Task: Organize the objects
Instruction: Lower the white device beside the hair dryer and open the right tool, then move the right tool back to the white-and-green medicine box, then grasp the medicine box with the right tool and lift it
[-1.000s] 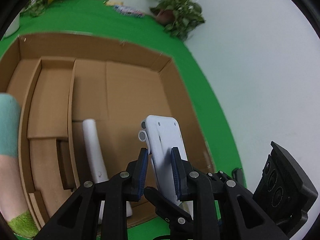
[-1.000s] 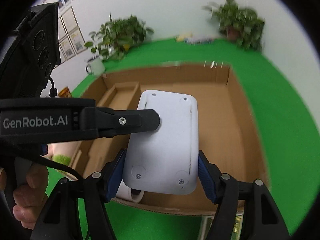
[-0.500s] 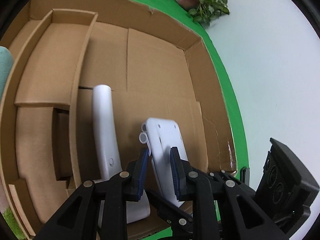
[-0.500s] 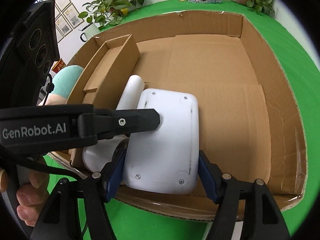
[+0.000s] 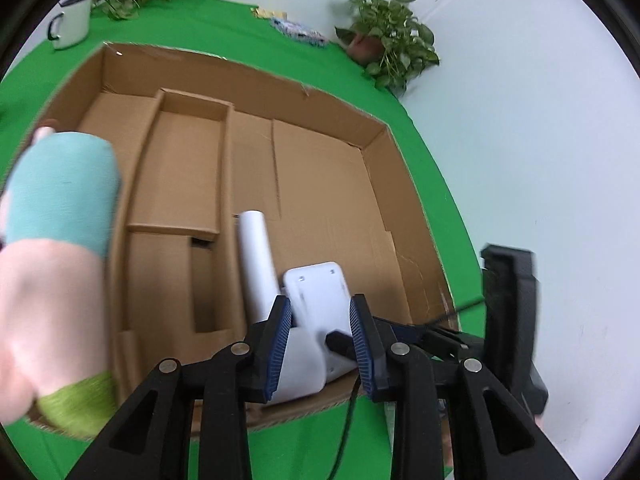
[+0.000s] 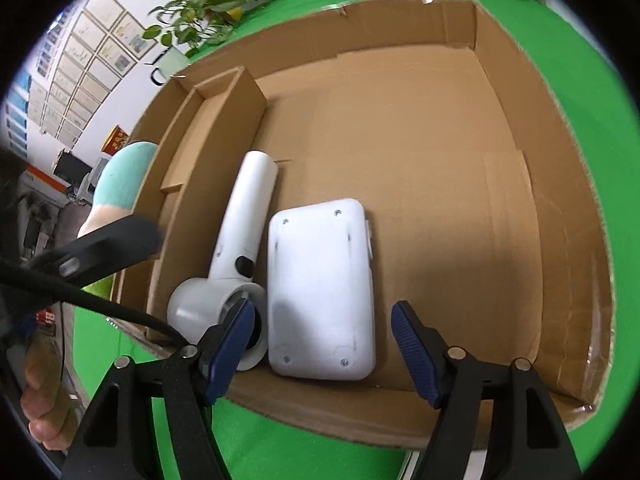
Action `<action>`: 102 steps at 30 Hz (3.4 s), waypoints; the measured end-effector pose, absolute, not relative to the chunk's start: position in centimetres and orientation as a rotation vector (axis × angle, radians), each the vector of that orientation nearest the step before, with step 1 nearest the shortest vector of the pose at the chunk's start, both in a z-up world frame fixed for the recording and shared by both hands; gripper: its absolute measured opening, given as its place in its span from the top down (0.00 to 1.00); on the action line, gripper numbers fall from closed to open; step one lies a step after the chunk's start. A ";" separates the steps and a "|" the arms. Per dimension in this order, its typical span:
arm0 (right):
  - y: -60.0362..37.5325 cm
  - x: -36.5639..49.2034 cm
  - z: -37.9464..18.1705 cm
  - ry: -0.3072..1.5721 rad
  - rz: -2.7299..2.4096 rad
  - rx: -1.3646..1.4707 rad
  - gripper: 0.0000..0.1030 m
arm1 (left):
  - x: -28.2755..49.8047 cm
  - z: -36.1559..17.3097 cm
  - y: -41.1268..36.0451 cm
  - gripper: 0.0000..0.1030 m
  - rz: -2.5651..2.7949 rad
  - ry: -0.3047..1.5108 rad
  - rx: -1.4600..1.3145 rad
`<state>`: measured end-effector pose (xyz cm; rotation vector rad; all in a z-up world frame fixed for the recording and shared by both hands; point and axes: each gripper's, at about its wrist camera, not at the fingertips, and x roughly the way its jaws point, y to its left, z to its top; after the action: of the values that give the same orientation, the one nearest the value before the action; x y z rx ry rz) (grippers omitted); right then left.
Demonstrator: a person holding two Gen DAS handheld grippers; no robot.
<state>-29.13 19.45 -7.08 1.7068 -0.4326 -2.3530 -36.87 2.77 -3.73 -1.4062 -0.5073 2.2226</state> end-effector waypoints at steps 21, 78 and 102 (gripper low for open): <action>18.2 -22.0 -0.1 -0.039 -2.900 1.287 0.19 | -29.2 -0.2 -0.1 0.31 2.532 -0.336 -1.086; 14.9 -4.2 -6.5 -0.232 -2.763 1.137 0.17 | -16.1 -6.8 2.5 0.01 2.368 -0.384 -1.171; 14.3 -6.2 -8.3 -0.128 -2.744 1.274 0.38 | -20.9 -13.8 9.1 0.33 1.962 -0.593 -1.381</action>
<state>-6.25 14.30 -8.30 1.2738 -0.1275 -2.7437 -20.90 9.14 -13.79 -1.3814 -0.5928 1.9618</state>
